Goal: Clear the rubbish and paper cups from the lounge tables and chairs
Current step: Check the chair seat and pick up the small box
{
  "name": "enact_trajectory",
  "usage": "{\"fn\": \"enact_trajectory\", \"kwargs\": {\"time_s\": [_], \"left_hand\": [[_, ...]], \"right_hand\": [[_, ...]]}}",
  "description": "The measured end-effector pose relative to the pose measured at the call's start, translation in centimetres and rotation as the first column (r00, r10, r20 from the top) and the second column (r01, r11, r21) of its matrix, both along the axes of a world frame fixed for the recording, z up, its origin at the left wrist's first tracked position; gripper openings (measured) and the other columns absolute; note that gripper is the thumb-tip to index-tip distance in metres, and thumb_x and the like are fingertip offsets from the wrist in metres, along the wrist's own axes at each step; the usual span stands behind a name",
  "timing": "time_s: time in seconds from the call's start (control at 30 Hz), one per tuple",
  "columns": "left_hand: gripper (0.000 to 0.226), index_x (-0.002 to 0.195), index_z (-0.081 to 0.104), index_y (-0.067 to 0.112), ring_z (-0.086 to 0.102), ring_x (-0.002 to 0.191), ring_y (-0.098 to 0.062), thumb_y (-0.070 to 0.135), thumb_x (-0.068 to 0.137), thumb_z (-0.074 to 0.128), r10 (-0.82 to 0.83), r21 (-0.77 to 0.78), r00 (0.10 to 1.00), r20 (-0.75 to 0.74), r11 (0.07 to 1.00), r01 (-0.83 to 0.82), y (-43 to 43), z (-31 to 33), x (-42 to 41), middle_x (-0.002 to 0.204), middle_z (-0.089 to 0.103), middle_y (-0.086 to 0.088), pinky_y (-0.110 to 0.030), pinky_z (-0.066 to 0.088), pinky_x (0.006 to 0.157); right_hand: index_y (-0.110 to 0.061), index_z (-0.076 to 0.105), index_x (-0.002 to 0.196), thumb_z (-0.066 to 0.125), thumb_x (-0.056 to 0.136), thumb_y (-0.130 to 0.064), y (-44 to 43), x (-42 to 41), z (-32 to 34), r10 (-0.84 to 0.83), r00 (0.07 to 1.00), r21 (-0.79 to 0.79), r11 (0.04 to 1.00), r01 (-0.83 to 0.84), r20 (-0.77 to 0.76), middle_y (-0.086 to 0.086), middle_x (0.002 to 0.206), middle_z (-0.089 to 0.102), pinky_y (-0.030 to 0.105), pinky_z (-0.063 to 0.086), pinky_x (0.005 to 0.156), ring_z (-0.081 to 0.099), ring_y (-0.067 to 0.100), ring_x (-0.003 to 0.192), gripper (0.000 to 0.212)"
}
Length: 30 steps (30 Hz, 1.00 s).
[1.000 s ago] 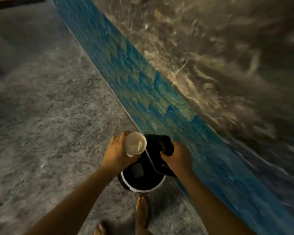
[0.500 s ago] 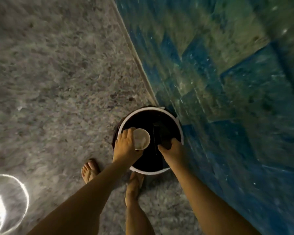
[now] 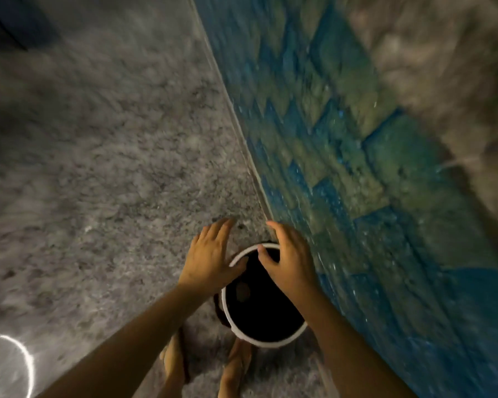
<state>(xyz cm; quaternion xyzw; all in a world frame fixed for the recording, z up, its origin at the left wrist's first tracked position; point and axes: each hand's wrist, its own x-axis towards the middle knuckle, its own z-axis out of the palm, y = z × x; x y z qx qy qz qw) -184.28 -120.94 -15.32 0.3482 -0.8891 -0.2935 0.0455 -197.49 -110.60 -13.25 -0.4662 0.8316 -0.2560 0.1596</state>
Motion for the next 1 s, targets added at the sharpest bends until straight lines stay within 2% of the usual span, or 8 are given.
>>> {"fn": "enact_trajectory", "kwargs": {"time_s": [0.1, 0.23, 0.37, 0.5, 0.63, 0.77, 0.9, 1.0], "left_hand": [[0.076, 0.138, 0.034, 0.015, 0.039, 0.127, -0.026, 0.046, 0.075, 0.063, 0.061, -0.083, 0.992, -0.11, 0.994, -0.07, -3.2, 8.0, 1.8, 0.141, 0.04, -0.006, -0.039, 0.035, 0.102], [0.075, 0.136, 0.038, 0.011, 0.042, 0.124, -0.025, 0.046, 0.073, 0.059, 0.209, -0.189, 0.954, -0.217, 0.949, -0.251, -7.0, 18.5, 7.3, 0.137, 0.045, -0.008, -0.033, 0.033, 0.101], [0.072, 0.135, 0.038, 0.011, 0.041, 0.126, -0.025, 0.043, 0.077, 0.064, 0.34, -0.298, 0.906, -0.252, 0.864, -0.406, -9.1, 27.0, 15.8, 0.137, 0.045, -0.009, -0.033, 0.032, 0.102], [0.069, 0.136, 0.037, 0.016, 0.037, 0.129, -0.02, 0.049, 0.079, 0.059, 0.484, -0.342, 0.819, -0.308, 0.747, -0.57, -8.2, 33.7, 25.8, 0.139, 0.042, -0.004, -0.036, 0.033, 0.106], [0.076, 0.135, 0.038, 0.017, 0.035, 0.13, -0.018, 0.06, 0.074, 0.045, 0.606, -0.378, 0.709, -0.361, 0.6, -0.705, -4.9, 38.9, 37.4, 0.139, 0.042, -0.003, -0.032, 0.029, 0.107], [0.078, 0.135, 0.039, 0.015, 0.037, 0.128, -0.02, 0.062, 0.072, 0.038, 0.722, -0.421, 0.568, -0.395, 0.407, -0.811, 1.0, 42.9, 50.8, 0.138, 0.045, -0.004, -0.034, 0.03, 0.105], [0.081, 0.133, 0.041, 0.014, 0.041, 0.125, -0.022, 0.064, 0.07, 0.035, 0.818, -0.458, 0.404, -0.41, 0.198, -0.867, 8.6, 46.1, 64.5, 0.134, 0.048, -0.006, -0.035, 0.032, 0.104], [0.076, 0.13, 0.046, 0.011, 0.047, 0.12, -0.025, 0.061, 0.072, 0.043, 0.857, -0.466, 0.257, -0.446, 0.022, -0.884, 15.5, 47.2, 73.7, 0.128, 0.053, -0.009, -0.035, 0.035, 0.101]], "right_hand": [[-0.003, 0.059, 0.116, 0.062, 0.08, -0.026, -4.7, 0.6, 7.2, 0.126, 0.988, -0.157, 0.978, -0.138, -0.084, 0.015, 0.112, 0.063, 0.042, 0.05, 0.085, 0.061, 0.033, 0.101, 0.043], [-0.003, 0.06, 0.113, 0.055, 0.083, -0.032, -10.9, 3.9, 16.3, 0.271, 0.947, -0.319, 0.894, -0.314, -0.173, 0.014, 0.11, 0.064, 0.035, 0.044, 0.085, 0.062, 0.031, 0.098, 0.042], [-0.002, 0.058, 0.117, 0.06, 0.081, -0.028, -15.6, 10.7, 23.6, 0.424, 0.878, -0.376, 0.794, -0.478, -0.222, 0.014, 0.116, 0.061, 0.04, 0.045, 0.089, 0.059, 0.033, 0.105, 0.043], [-0.004, 0.057, 0.12, 0.06, 0.08, -0.028, -18.4, 19.9, 30.0, 0.585, 0.767, -0.418, 0.647, -0.638, -0.265, 0.015, 0.121, 0.059, 0.041, 0.041, 0.092, 0.057, 0.032, 0.11, 0.047], [-0.006, 0.06, 0.117, 0.055, 0.08, -0.038, -19.7, 31.1, 35.9, 0.711, 0.617, -0.431, 0.465, -0.773, -0.339, 0.015, 0.12, 0.06, 0.041, 0.041, 0.09, 0.058, 0.033, 0.108, 0.05], [-0.01, 0.056, 0.123, 0.046, 0.083, -0.041, -18.4, 46.1, 40.6, 0.816, 0.409, -0.408, 0.238, -0.882, -0.408, 0.011, 0.126, 0.056, 0.041, 0.038, 0.095, 0.053, 0.029, 0.116, 0.051], [-0.011, 0.054, 0.124, 0.04, 0.083, -0.043, -14.0, 63.2, 44.1, 0.867, 0.215, -0.443, -0.008, -0.897, -0.45, 0.008, 0.128, 0.055, 0.037, 0.033, 0.096, 0.05, 0.026, 0.119, 0.053], [-0.014, 0.05, 0.127, 0.032, 0.08, -0.05, -9.4, 74.7, 45.3, 0.891, 0.084, -0.46, -0.147, -0.876, -0.447, 0.006, 0.13, 0.053, 0.034, 0.029, 0.095, 0.047, 0.025, 0.12, 0.062]]}}
